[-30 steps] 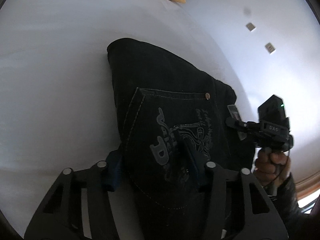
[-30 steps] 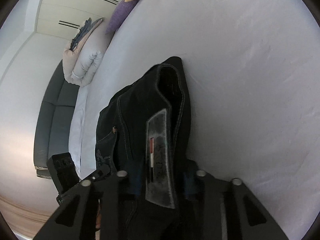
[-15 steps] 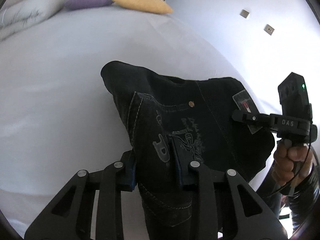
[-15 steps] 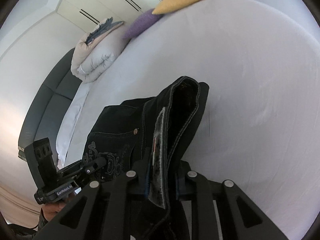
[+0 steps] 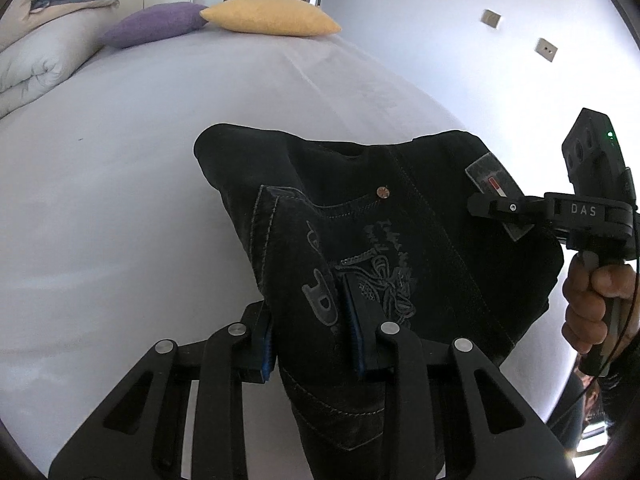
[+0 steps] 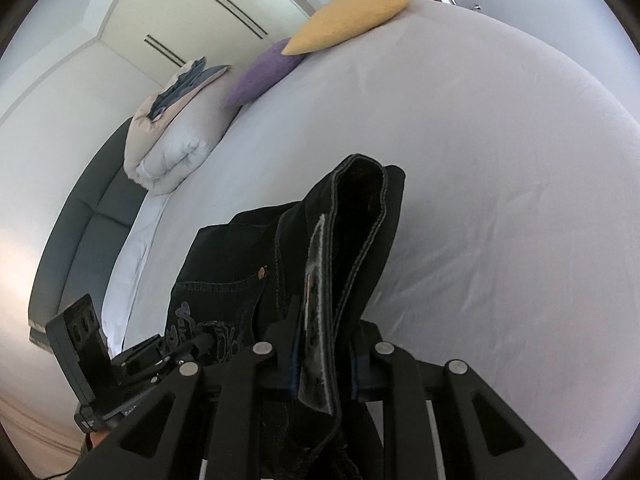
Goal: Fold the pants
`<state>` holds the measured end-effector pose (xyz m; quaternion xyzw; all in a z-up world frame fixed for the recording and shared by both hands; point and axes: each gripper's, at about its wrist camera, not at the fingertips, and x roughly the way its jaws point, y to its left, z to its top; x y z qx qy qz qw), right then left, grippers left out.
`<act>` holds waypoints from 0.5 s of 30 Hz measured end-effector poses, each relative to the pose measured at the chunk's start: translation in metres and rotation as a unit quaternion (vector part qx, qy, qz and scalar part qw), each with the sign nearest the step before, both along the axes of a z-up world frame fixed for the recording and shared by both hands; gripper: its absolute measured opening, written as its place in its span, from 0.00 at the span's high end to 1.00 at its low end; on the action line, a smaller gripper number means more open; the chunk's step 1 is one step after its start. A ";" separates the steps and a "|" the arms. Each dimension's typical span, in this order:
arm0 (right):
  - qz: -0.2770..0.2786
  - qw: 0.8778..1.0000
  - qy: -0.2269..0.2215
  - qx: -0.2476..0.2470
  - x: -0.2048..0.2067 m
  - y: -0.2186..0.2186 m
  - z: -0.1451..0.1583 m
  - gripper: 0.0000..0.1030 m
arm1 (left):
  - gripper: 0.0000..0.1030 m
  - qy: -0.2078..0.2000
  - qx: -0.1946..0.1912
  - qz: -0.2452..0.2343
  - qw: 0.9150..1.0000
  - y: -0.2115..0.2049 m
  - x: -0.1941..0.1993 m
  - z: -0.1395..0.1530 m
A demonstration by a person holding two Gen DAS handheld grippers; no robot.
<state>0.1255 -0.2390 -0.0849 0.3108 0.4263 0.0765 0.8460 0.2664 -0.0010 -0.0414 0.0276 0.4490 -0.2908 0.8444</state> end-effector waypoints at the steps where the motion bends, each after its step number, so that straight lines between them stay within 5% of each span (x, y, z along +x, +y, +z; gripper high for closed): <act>1: -0.002 1.000 0.002 0.001 0.005 -0.004 -0.004 0.81 | 0.74 0.002 0.000 0.001 1.000 -0.002 0.004 -0.003; 8: -0.014 0.999 0.030 0.017 0.021 -0.017 -0.042 0.80 | 0.73 0.013 -0.004 0.002 1.000 0.000 0.017 -0.026; 15: -0.022 0.999 0.018 0.043 0.012 -0.024 -0.058 0.72 | 0.61 0.014 -0.017 0.015 1.000 0.003 0.020 -0.030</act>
